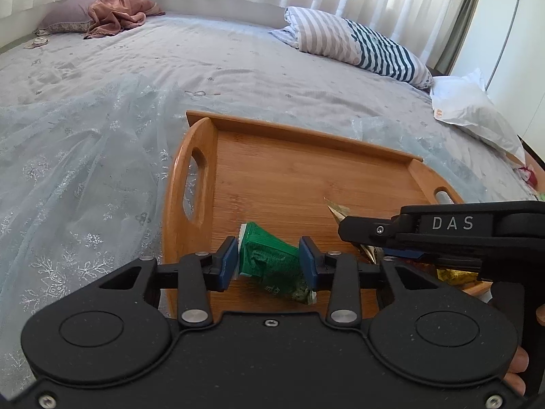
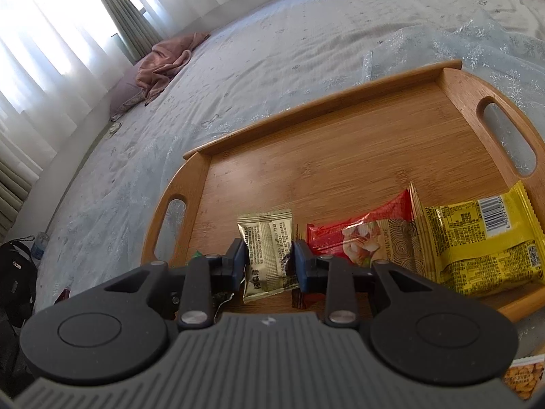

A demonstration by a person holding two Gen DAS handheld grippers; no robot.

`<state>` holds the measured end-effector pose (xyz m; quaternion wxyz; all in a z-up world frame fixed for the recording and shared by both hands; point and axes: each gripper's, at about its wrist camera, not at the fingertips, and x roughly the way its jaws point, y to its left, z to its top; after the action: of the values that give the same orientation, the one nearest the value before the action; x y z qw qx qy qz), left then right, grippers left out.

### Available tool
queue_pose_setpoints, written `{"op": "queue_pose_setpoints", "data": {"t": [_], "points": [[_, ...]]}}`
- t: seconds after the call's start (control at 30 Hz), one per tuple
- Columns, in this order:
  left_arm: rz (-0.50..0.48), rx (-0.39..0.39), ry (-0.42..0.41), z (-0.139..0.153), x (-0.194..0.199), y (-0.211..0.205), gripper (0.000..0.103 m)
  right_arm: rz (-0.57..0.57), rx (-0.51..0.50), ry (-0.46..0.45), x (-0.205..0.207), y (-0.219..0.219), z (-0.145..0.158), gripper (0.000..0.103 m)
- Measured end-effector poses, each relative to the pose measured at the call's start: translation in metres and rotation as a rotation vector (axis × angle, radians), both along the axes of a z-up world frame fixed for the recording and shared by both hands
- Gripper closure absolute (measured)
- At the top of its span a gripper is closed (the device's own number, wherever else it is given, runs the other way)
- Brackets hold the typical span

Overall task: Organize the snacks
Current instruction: 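Lower the green packet onto the tray with the left tool while the right tool places the gold packet, then open both tools and pull them back from the tray to the pile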

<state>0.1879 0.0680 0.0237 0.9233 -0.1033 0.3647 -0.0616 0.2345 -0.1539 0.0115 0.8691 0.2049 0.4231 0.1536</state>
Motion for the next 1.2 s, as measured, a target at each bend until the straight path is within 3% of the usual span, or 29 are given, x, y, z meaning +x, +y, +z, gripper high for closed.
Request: {"op": "queue_pose_setpoints", "data": {"t": [0.33, 0.47, 0.73, 1.2], "points": [[-0.005, 0.020, -0.011, 0.002, -0.004, -0.001, 0.061, 0.005, 0.003, -0.012, 0.001, 0.004, 0.001, 0.057], [-0.001, 0.028, -0.016, 0.005, -0.007, -0.002, 0.057, 0.013, -0.002, -0.035, -0.002, 0.004, 0.006, 0.045], [-0.003, 0.049, -0.045, 0.015, -0.022, -0.006, 0.033, 0.017, -0.023, -0.091, -0.016, -0.003, 0.019, 0.040], [-0.002, 0.049, -0.066, 0.022, -0.067, -0.016, 0.019, 0.012, -0.137, -0.232, -0.073, -0.032, 0.030, 0.028]]}}
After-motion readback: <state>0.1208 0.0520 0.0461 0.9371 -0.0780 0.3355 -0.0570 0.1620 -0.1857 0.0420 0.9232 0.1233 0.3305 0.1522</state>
